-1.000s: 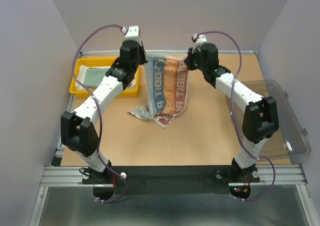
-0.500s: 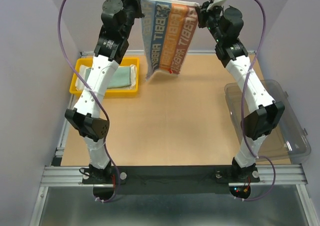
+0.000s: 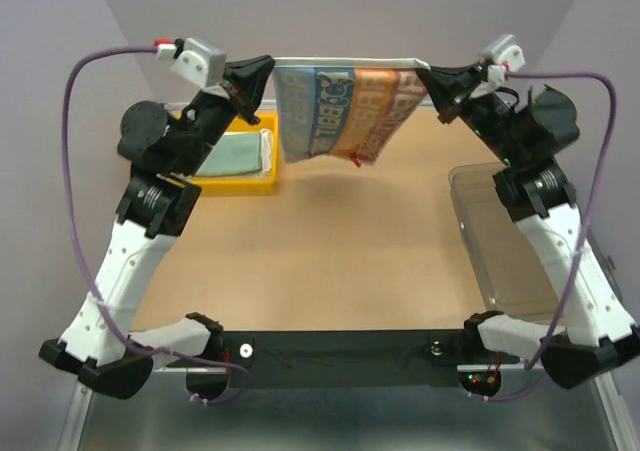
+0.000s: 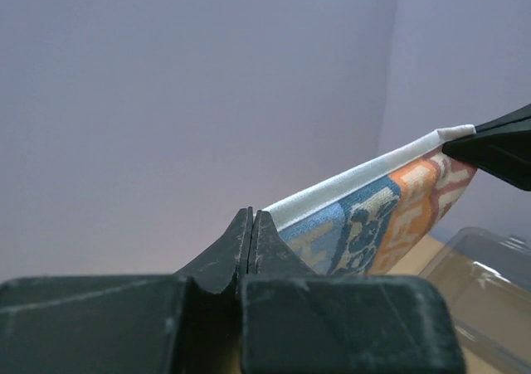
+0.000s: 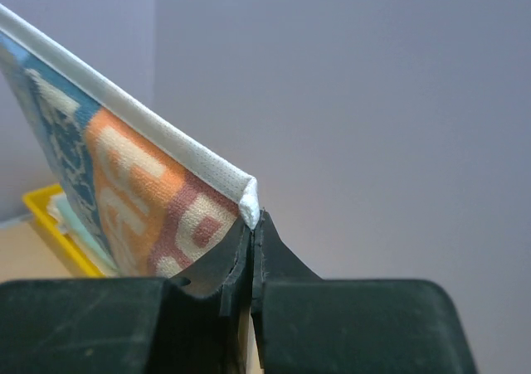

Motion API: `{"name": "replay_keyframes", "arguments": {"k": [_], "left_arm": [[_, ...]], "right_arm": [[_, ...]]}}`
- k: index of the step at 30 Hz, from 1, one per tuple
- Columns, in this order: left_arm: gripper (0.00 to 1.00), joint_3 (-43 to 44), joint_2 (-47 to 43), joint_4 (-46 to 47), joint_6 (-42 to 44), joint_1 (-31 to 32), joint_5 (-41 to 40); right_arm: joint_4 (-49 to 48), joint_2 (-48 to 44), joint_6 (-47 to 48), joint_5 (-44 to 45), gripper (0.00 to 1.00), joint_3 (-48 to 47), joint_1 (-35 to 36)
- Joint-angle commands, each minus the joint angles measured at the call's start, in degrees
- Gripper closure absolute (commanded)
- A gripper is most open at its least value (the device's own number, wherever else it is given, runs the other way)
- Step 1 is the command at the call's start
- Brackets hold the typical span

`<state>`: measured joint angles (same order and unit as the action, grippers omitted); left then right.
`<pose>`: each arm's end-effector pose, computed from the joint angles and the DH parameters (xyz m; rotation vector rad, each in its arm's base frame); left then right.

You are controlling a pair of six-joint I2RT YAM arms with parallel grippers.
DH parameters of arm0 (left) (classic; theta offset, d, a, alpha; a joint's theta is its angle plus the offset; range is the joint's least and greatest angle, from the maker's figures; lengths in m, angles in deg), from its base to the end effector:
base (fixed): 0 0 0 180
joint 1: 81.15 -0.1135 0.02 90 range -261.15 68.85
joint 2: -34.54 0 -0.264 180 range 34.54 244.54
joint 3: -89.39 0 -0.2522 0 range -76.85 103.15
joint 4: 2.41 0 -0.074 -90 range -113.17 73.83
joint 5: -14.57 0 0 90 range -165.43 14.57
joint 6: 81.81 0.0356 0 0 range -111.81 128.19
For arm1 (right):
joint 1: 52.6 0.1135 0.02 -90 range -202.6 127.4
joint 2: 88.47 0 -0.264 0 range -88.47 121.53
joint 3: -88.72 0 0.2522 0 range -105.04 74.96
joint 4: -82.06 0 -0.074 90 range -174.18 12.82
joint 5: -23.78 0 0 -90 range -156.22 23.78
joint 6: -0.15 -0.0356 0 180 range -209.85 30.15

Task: Fold and stack the towels
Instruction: Flatten out the crumpled towel, then fold the towel

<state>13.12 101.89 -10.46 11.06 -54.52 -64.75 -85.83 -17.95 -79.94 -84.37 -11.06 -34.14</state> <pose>0.1913 -0.1033 0.5584 0.4401 1.0051 -0.4730 0.2384 0.0913 0.5175 -0.5752 1.1589 0.3291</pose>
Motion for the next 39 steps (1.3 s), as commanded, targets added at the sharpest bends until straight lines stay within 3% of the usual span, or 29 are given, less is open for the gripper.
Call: {"name": "replay_keyframes", "arguments": {"k": [1, 5, 10, 18, 22, 30, 35, 39], "left_arm": [[1.00, -2.43, -7.32, 5.80, -0.32, -0.35, 1.54], [1.00, -2.44, -9.08, 3.43, -2.17, -0.35, 1.46], [1.00, -3.22, -4.78, -0.09, -4.09, -0.35, -5.05], [1.00, -9.90, 12.94, 6.66, -5.33, -1.75, -13.92], [1.00, -9.03, 22.01, 11.50, -8.32, -6.05, -11.74], [1.00, 3.78, 41.25, 13.62, -7.36, -9.31, -1.03], [1.00, 5.74, 44.97, 14.32, -6.65, -10.72, 2.76], [1.00, 1.97, 41.83, 14.94, -7.00, -10.99, 5.84]], "right_arm": [[-1.78, -7.76, -2.08, -2.24, 0.99, 3.22, -1.06], [-0.81, -10.14, -4.55, -2.33, 0.99, 4.01, -1.06], [-0.46, -7.60, -7.18, 1.62, 0.99, 5.86, -0.97], [-0.46, 9.77, -5.35, 14.89, 0.99, 8.68, -1.14], [-2.21, 20.84, -2.18, 15.69, 0.99, 6.57, -1.23], [-18.28, 35.20, 1.16, 14.47, 0.99, 6.13, -3.07], [-18.56, 39.52, 1.69, 12.97, 0.99, 3.14, -3.43], [-18.30, 37.85, 1.08, 8.93, 0.99, 5.41, -3.52]]}}
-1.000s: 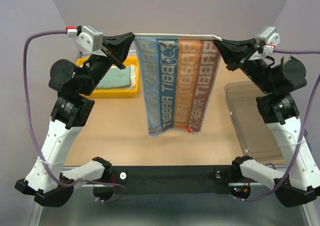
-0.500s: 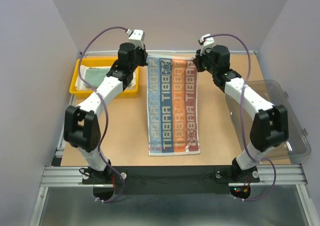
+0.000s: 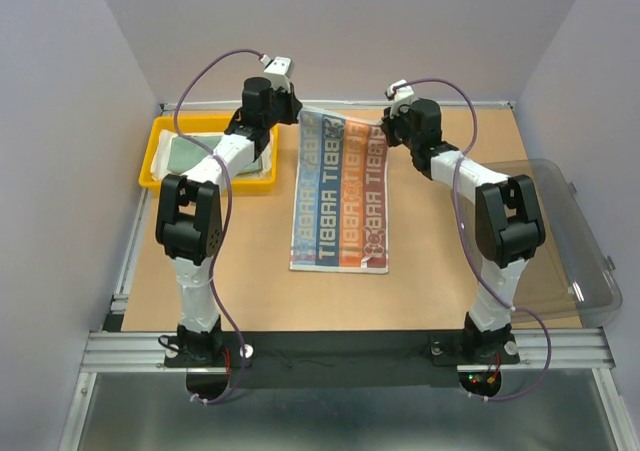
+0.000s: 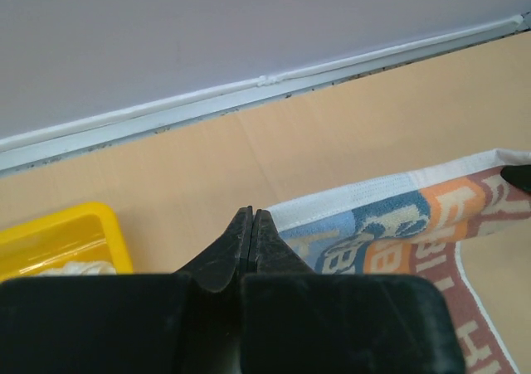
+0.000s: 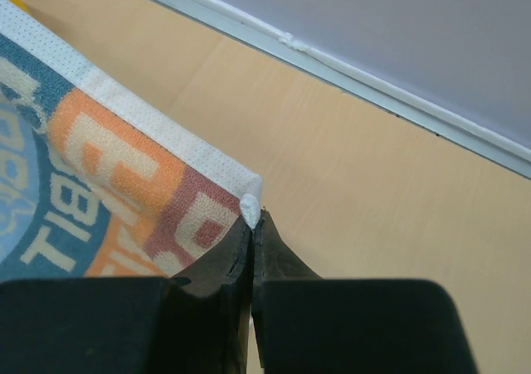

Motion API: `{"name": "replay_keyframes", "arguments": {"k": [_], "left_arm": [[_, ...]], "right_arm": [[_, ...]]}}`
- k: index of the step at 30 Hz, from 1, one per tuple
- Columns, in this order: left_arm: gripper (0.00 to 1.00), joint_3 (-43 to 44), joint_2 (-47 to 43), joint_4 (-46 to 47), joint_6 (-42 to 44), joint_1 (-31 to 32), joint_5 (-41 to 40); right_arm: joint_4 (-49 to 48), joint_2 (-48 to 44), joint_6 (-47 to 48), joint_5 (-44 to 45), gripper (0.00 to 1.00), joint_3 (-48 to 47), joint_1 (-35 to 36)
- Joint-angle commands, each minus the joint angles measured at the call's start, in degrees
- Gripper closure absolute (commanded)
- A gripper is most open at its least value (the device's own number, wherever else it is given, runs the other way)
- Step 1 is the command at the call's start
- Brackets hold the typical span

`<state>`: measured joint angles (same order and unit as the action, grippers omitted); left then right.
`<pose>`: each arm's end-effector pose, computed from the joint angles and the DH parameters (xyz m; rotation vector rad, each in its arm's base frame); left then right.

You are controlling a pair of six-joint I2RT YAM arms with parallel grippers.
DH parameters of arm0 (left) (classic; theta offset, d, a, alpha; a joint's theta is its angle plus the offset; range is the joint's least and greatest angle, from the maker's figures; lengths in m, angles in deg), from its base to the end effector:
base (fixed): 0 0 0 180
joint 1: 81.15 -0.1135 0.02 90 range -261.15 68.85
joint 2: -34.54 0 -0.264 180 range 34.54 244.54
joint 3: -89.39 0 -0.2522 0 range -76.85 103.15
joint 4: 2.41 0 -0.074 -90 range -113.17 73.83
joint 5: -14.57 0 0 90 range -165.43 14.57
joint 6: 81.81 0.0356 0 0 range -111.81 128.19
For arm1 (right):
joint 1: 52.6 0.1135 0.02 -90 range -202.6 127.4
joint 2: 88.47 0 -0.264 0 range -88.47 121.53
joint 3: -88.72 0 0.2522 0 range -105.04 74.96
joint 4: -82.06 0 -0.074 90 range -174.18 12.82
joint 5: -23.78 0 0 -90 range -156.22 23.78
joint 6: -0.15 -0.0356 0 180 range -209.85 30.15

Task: Fold and stack the towels
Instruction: Fold the towel

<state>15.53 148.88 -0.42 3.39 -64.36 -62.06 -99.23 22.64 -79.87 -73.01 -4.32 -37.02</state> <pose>0.4633 -0.1484 0.3063 0.3531 1.6617 -0.4784 0.4415 0.1275 0.2500 -0.4923 1.7992 0.1780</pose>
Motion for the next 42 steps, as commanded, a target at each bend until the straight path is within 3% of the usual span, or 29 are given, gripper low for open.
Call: {"name": "replay_keyframes", "arguments": {"k": [1, 15, 24, 36, 42], "left_arm": [[1.00, -3.32, -6.23, 5.43, 0.67, -1.15, 3.51], [1.00, -26.78, -26.70, 0.07, -6.97, -0.63, 7.72], [1.00, -39.28, -36.81, -2.21, -10.93, 2.01, 7.47], [1.00, -47.73, -37.53, -4.85, -17.09, 3.15, 6.85], [1.00, -45.36, -37.53, -7.83, -15.69, 3.42, 5.01]], "right_arm": [[-4.73, -4.39, 0.75, -3.66, 0.99, 0.52, -0.63], [2.12, -25.22, -7.42, -10.87, 0.99, 21.61, -0.54], [8.80, -33.85, -16.21, -13.86, 0.99, 32.08, 0.07], [12.59, -36.05, -30.62, -16.86, 0.99, 41.75, 0.77], [13.20, -36.67, -32.04, -17.03, 0.99, 42.46, 0.77]]}}
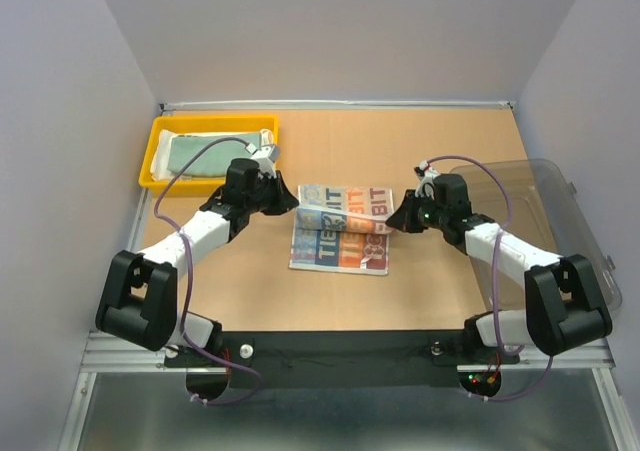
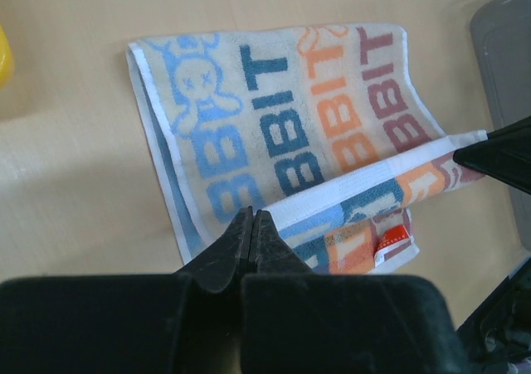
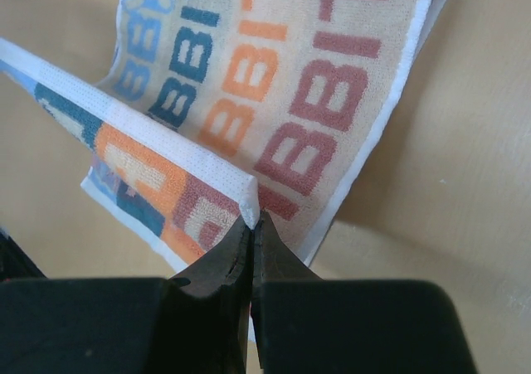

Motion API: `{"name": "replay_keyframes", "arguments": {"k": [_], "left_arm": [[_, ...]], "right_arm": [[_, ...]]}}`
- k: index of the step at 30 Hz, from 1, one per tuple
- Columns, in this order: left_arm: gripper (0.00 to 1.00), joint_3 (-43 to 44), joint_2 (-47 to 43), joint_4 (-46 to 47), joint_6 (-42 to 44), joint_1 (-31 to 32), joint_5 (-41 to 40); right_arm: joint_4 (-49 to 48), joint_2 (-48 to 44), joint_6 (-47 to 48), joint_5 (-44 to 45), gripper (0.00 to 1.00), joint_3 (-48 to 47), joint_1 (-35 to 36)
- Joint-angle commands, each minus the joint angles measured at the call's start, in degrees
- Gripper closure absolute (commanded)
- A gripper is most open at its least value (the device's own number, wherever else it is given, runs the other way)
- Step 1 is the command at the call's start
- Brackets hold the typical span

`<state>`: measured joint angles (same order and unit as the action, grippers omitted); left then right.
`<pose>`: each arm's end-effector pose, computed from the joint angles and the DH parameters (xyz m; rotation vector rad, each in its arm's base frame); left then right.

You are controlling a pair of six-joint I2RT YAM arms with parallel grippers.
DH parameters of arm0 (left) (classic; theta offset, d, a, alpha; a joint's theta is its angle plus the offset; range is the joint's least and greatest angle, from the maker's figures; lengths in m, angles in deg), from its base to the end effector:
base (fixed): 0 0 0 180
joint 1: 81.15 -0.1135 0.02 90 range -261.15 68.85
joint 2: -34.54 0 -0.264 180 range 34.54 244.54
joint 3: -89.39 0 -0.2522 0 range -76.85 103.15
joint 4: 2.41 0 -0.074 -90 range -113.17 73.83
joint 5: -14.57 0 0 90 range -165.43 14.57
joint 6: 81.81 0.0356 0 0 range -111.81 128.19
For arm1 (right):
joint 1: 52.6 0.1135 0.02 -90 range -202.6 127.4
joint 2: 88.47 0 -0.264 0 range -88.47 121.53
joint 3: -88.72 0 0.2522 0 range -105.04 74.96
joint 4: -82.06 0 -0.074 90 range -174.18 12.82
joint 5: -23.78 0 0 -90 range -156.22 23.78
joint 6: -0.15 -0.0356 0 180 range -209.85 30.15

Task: Fold and stack the towels
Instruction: Fold the towel

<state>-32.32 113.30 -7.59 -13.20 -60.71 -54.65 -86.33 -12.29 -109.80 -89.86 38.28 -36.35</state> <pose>0.2781 -0.1171 0.2378 0.2219 2.0747 -0.8205 0.2541 0.0889 0.1957 -0.1614 2.2728 0.7992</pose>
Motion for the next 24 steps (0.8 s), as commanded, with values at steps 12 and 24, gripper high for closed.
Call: {"name": "replay_keyframes", "arguments": {"k": [12, 24], "left_arm": [[1.00, 11.28, -2.47, -7.44, 5.30, -0.14, -5.22], [1.00, -0.93, -3.44, -6.82, -1.45, 0.73, -5.38]], "right_arm": [[1.01, -2.70, -4.14, -1.67, 0.99, -2.87, 0.98], [1.27, -0.51, -4.66, 0.70, 0.98, 3.11, 1.24]]}}
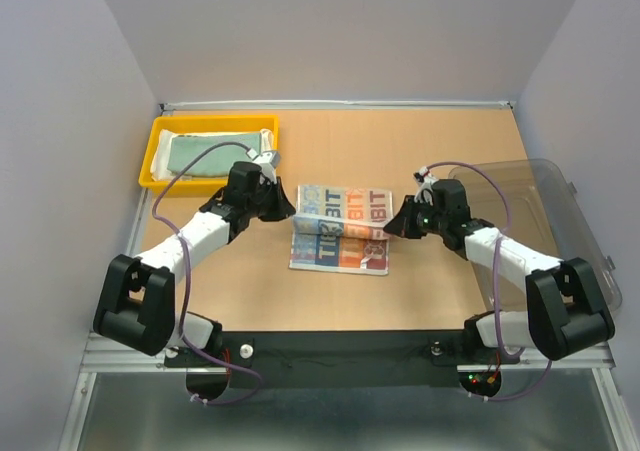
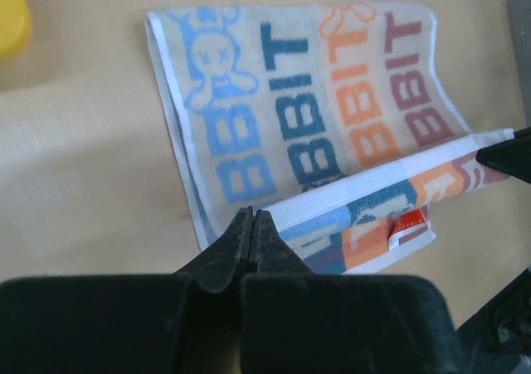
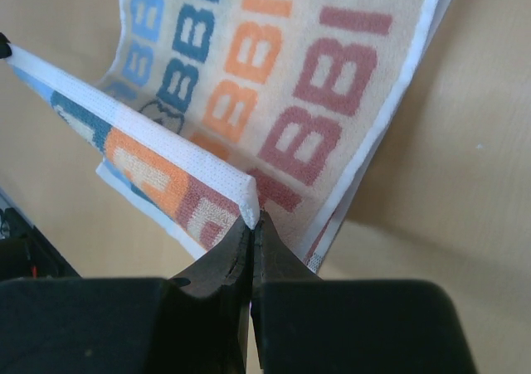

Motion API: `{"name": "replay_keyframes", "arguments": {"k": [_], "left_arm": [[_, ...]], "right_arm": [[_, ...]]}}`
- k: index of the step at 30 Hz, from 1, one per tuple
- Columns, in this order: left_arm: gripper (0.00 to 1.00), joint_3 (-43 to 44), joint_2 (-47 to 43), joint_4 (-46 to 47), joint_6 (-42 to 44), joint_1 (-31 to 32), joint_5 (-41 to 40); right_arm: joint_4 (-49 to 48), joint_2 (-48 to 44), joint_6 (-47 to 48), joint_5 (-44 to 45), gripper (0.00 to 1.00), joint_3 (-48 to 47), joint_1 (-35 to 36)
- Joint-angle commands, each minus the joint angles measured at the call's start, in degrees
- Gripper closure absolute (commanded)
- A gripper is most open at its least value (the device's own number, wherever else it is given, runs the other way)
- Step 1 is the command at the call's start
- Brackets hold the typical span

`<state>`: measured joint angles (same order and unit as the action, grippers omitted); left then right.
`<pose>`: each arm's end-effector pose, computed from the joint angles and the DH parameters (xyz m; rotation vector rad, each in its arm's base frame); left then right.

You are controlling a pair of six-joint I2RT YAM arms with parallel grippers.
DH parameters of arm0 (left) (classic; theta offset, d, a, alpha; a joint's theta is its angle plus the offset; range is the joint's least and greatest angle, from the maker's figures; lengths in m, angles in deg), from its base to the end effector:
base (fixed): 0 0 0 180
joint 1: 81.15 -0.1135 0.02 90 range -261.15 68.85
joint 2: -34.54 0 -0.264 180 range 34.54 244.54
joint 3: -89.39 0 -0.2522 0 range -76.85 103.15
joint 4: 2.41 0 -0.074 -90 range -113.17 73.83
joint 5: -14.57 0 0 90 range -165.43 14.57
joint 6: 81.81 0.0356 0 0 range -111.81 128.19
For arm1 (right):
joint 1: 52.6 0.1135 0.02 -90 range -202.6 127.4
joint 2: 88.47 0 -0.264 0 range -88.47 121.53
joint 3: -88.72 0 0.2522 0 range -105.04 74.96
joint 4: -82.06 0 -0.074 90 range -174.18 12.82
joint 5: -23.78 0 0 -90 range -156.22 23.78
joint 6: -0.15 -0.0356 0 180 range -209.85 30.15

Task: Fold and stack the towels
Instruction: Fold the towel

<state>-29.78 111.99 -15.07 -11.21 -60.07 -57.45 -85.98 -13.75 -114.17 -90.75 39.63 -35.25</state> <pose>0.2745 -0.1176 0.2463 0.2291 2.1314 -0.7494 0.2458 0.0923 0.1942 -0.1052 2.2976 0.8650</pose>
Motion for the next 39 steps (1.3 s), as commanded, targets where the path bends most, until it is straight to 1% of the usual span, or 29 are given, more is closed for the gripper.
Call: {"name": "replay_keyframes", "arguments": {"k": [1, 7, 12, 17, 21, 27, 31, 34, 39], "left_arm": [[1.00, -5.22, -2.04, 1.18, -4.15, 0.10, -3.03], [1.00, -9.53, -1.08, 3.55, -6.44, 0.98, -3.39], [1.00, -10.33, 1.82, 4.17, -7.32, 1.51, -4.62], [1.00, -9.10, 2.62, 4.79, -7.23, 2.30, -5.32], [1.00, -7.26, 0.87, 3.21, -6.62, 2.65, -5.84], [1.00, -2.25, -3.35, -1.01, -4.51, 2.74, -9.53], [1.00, 0.82, -4.33, -4.43, -3.46, 2.74, -11.73], [1.00, 1.36, -3.98, -4.97, -2.66, 2.74, -12.70], [1.00, -0.48, -2.92, -4.53, -2.40, 2.74, -12.53]], "right_arm": [[0.84, 2.00, -0.90, 0.72, 0.97, 2.45, 0.06], [0.92, 3.59, -2.31, 0.63, 0.97, 5.01, 0.15], [0.84, 5.35, -2.67, -0.07, 0.96, 5.54, 0.23], [0.84, 6.05, -2.49, -0.51, 0.96, 5.01, 0.32], [0.92, 3.95, -2.49, -0.78, 0.96, 4.48, 0.50], [1.63, -1.41, -3.54, 0.19, 0.97, 2.20, 0.50], [3.30, -2.47, -4.07, -0.95, 0.96, 1.58, 0.59], [3.39, -2.38, -4.34, -1.57, 0.97, 1.93, 0.94], [3.39, -0.98, -4.07, -2.01, 0.96, 3.42, 1.46]]}}
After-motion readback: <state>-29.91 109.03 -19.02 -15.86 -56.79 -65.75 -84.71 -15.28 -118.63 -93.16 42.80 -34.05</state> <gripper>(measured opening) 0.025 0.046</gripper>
